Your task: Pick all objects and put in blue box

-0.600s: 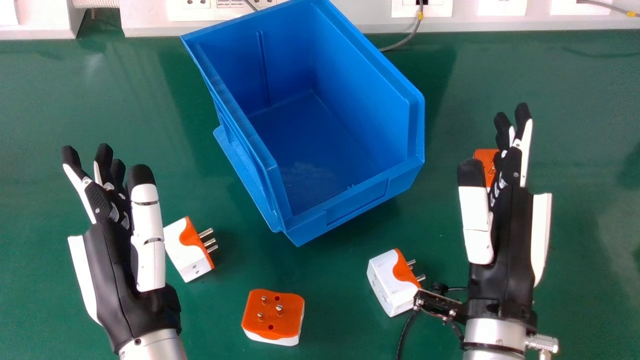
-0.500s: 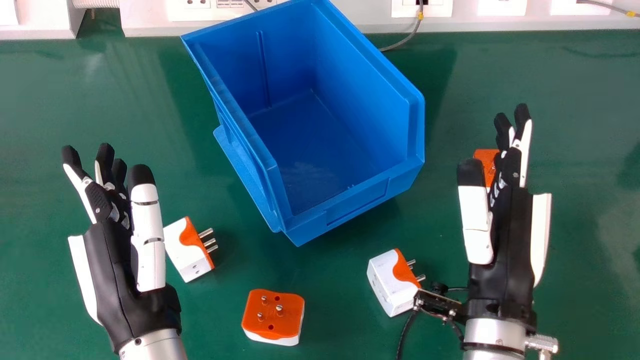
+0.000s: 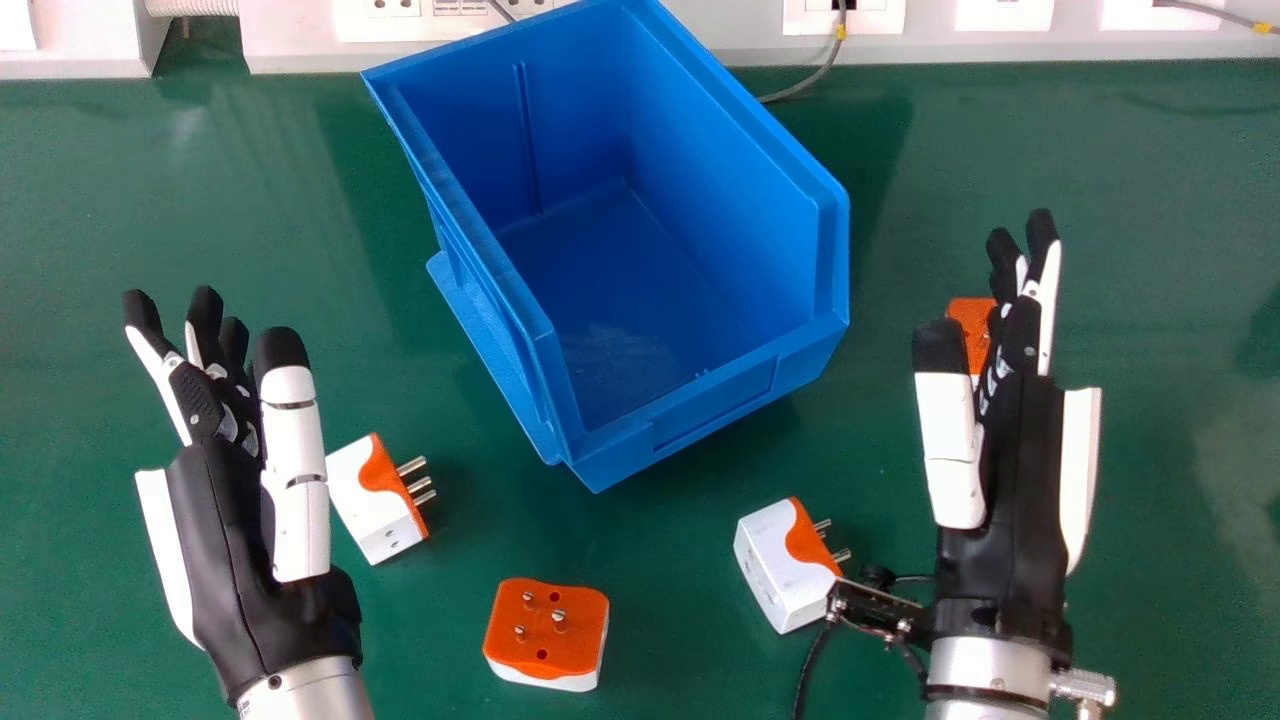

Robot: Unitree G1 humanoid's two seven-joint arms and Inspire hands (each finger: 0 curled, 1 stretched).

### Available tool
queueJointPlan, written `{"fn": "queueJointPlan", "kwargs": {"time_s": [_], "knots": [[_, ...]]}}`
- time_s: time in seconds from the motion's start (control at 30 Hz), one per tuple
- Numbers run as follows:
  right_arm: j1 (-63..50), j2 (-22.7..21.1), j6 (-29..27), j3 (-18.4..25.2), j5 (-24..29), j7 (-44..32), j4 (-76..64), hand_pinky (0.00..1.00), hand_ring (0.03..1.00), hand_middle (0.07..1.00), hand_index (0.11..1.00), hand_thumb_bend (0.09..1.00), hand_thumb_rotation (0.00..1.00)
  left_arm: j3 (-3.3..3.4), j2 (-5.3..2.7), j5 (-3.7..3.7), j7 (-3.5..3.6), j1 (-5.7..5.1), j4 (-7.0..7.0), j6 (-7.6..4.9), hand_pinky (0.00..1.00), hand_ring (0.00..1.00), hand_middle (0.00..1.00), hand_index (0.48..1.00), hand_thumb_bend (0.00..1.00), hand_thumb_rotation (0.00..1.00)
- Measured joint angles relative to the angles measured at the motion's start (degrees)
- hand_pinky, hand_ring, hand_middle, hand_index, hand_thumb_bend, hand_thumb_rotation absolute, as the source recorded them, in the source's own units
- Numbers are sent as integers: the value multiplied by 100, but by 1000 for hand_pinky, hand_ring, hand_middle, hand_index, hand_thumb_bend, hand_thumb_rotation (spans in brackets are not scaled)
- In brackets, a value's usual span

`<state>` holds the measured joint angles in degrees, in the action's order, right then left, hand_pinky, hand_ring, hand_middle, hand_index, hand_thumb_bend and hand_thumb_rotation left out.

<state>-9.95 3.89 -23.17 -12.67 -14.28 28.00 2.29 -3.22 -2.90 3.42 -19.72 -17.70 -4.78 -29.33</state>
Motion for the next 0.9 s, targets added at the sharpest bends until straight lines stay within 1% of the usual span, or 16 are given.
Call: {"fn": "queueJointPlan", "kwargs": {"time_s": [0.17, 0.27, 0.3, 0.37, 0.4, 0.47, 0.5, 0.53, 0.57, 0.6, 0.63, 0.67, 0.7, 0.73, 0.8, 0.9], "knots": [[0, -3, 36, 0, -49, -4, -8, 989, 977, 950, 987, 665, 1000, 0, 0, 5, 2, -1, -4, 0, 978, 992, 992, 990, 459, 745], [-45, -50, 631, -51, -246, -381, -307, 958, 959, 951, 977, 665, 1000, 2, 0, 17, 9, -2, -4, -1, 983, 995, 994, 992, 441, 744], [-46, -60, 668, -56, -248, -427, -328, 958, 959, 951, 977, 665, 1000, 3, 0, 17, 7, -2, -4, -1, 983, 995, 994, 992, 441, 744], [-68, -536, 1661, -179, -780, -1282, -856, 928, 947, 947, 969, 670, 981, -4, 1, -2, 5, -1, -1, -8, 978, 991, 990, 989, 457, 742], [-71, -674, 1817, -236, -902, -1467, -947, 923, 945, 942, 961, 679, 954, -6, 2, -3, 5, 0, -1, -11, 975, 989, 988, 988, 464, 741], [-78, -1153, 2484, -382, -1459, -2150, -1260, 923, 945, 942, 961, 679, 954, -4, 1, -4, -8, -1, 0, -17, 975, 989, 988, 988, 464, 741], [-74, -1251, 2628, -407, -1628, -2299, -1321, 920, 941, 935, 954, 689, 923, -2, 2, -3, -13, -3, 0, -17, 973, 987, 987, 986, 468, 740], [-26, -1528, 2981, -560, -2156, -2706, -1430, 920, 941, 935, 954, 689, 923, -7, 5, -2, -21, -2, 0, -11, 973, 987, 987, 986, 468, 740], [-23, -1606, 3079, -593, -2311, -2803, -1466, 920, 941, 935, 954, 689, 923, -12, 3, -2, -22, -3, -1, -11, 973, 987, 987, 986, 468, 740], [9, -1781, 3451, -736, -2909, -3160, -1573, 920, 941, 935, 954, 689, 923, -13, 8, 0, -24, -5, 1, -8, 973, 987, 987, 986, 468, 740], [11, -1852, 3601, -795, -3117, -3301, -1590, 920, 941, 935, 954, 689, 923, -17, 7, 0, -24, -5, 1, -8, 973, 987, 987, 986, 468, 740], [19, -1915, 3914, -916, -3644, -3559, -1643, 901, 934, 930, 944, 715, 890, -18, 9, 0, -27, -6, 1, -7, 972, 986, 985, 984, 472, 739], [24, -1941, 4169, -1016, -4054, -3740, -1665, 887, 931, 924, 931, 750, 818, -22, 8, 0, -28, -7, 1, -7, 970, 986, 985, 983, 472, 738], [24, -1943, 4454, -1126, -4519, -3951, -1711, 872, 938, 921, 913, 846, 616, -33, 7, 0, -29, -12, 0, -8, 968, 987, 985, 982, 477, 738], [41, -1906, 4843, -1293, -5163, -4300, -1853, 865, 945, 925, 913, 897, 526, -52, 6, 0, -32, -37, -7, -8, 967, 987, 985, 980, 484, 732], [132, -1845, 5049, -1344, -5539, -4643, -1973, 872, 958, 936, 918, 938, 463, -85, 6, -2, -37, -53, -21, -7, 958, 981, 980, 973, 464, 734]]}}
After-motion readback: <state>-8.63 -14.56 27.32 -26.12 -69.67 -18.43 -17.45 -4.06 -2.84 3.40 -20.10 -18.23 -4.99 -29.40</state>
